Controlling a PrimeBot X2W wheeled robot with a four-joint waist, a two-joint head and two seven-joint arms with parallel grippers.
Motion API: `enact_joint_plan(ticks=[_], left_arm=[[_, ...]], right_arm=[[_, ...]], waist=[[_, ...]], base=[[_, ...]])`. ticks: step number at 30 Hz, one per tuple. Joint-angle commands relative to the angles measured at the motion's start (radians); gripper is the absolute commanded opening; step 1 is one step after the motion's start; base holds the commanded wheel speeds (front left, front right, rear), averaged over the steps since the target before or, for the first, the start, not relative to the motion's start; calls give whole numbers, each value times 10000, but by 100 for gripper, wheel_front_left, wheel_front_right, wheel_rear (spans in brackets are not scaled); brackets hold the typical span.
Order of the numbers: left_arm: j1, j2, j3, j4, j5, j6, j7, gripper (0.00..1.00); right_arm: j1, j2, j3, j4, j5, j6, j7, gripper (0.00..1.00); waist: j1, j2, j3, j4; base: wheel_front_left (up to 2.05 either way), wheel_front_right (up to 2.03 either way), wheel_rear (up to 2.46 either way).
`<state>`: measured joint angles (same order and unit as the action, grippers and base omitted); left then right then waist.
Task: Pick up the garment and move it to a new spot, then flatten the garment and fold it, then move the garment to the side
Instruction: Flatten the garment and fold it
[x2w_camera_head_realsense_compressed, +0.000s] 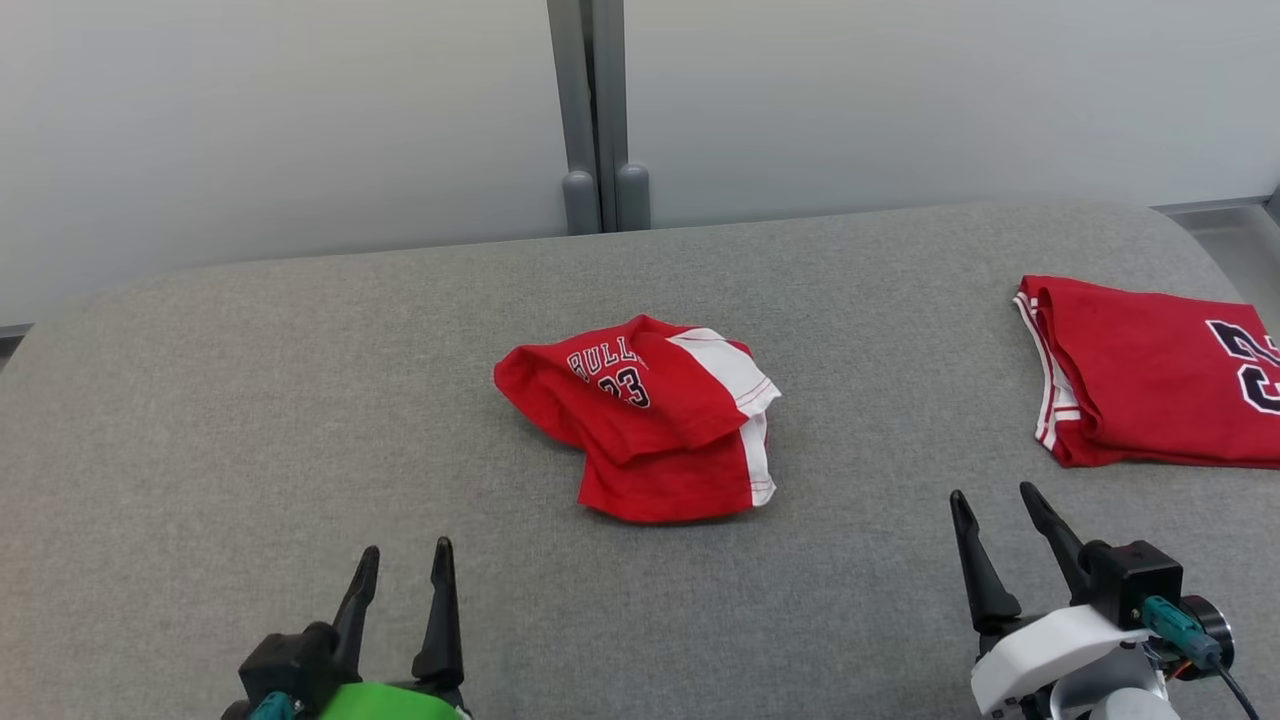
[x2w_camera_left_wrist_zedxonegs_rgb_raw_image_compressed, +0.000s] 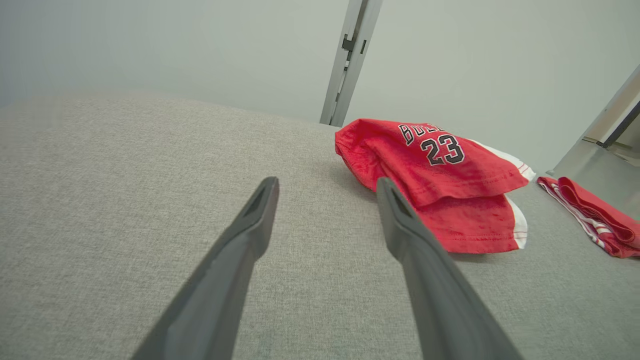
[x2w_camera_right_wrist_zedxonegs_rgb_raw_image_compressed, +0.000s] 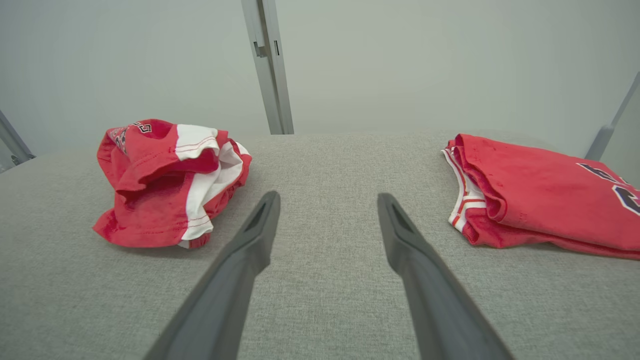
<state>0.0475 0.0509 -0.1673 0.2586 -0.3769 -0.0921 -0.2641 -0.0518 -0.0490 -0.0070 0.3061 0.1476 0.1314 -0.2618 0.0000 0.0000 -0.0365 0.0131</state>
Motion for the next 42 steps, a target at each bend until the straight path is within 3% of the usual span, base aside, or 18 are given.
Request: enact_joint_plan(ticks=[1,6,16,24,32,40,41,42], left_arm=[[-249,1,-153,-38,-38,27,3,100],[-922,3,-1274,261,-42,-100,13,100],[-3811,21,-4722,1305,-256,-284,262,100],[-6431,20,-6608,2967,-802,19,376,100],[-8007,22,-7532,4924,-1056,375,280,100],[-8694,18,-7830,6460,-1140,724,83,100],[-8745,23,-7872,6591,-1114,777,66,87],[-8789,23,-7928,6720,-1071,817,77,69]], right_arm=[[-80,-33,-38,-23,-61,-16,-42,100],[-188,-33,-120,-70,-183,-16,-42,100],[-664,-33,-73,-171,-456,-16,-42,100],[-1273,-32,292,-119,-370,-16,-41,100],[-1638,-33,298,-123,-321,-16,-41,100],[-1691,-32,161,-157,-316,-17,-41,100],[-1691,-30,147,-151,-313,-17,-41,100],[-1694,-29,148,-145,-312,-17,-41,100]], waist=[[0,0,41,-10],[0,0,184,-68],[0,0,980,-588],[0,0,1882,-1440],[0,0,2452,-1946],[0,0,2576,-1927],[0,0,2566,-1897],[0,0,2553,-1873]], base=[[0,0,0],[0,0,0],[0,0,0],[0,0,0],[0,0,0],[0,0,0],[0,0,0],[0,0,0]])
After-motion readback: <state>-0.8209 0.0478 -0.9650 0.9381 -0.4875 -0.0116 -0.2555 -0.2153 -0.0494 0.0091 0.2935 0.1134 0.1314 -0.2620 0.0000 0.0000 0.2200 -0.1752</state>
